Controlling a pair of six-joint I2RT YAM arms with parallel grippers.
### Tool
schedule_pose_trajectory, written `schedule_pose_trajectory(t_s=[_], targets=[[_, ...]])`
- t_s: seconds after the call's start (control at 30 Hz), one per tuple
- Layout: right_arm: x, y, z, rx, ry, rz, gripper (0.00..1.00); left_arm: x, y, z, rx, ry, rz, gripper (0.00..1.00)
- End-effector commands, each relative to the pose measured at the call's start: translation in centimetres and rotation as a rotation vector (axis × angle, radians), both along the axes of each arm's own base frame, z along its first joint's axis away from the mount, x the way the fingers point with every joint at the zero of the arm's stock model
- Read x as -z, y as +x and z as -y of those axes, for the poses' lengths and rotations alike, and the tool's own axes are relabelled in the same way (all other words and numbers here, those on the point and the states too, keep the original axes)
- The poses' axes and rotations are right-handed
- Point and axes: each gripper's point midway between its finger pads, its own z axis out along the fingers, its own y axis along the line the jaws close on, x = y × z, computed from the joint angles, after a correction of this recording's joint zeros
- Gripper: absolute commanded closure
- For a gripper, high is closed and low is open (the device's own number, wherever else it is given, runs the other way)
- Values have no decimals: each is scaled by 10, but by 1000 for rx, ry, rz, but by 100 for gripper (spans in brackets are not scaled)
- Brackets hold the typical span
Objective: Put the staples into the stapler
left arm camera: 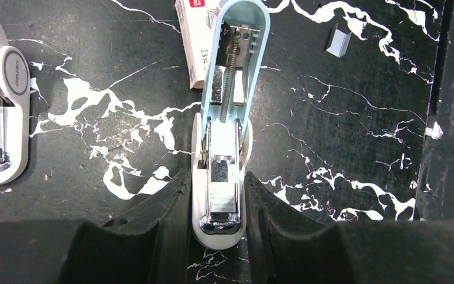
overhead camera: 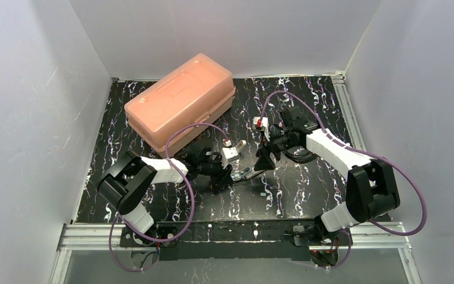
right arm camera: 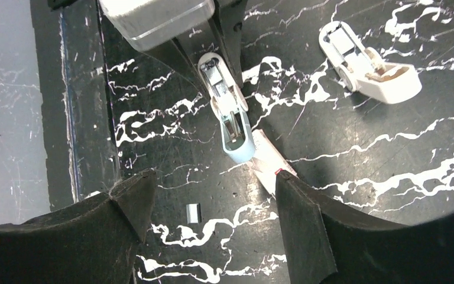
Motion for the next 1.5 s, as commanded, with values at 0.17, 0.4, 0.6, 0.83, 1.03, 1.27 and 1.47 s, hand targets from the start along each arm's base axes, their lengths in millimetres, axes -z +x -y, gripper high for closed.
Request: schedule_pose_trajectory(t_s=[0.17,0.4,0.6,0.83,1.03,1.27,1.47], targets=[[13,0,6,-8,-23,66,20,15,1,-6,-6,74,53,87],[18,0,12,5,-48,88,21,18,3,-12,-5,125,96,75],[19,1,15,12,-64,98,21,20,2,-13,5,148,116,69],[26,0,17,7,-80,98,21,20,0,-15,20,163,136,65],[32,-2,16,6,-77,71,24,20,-1,-18,22,169,136,62],[42,-2,11,19,-81,63,27,18,-5,-18,39,157,146,58],[50,2,-4,12,-67,75,29,5,-8,-14,57,95,169,56]])
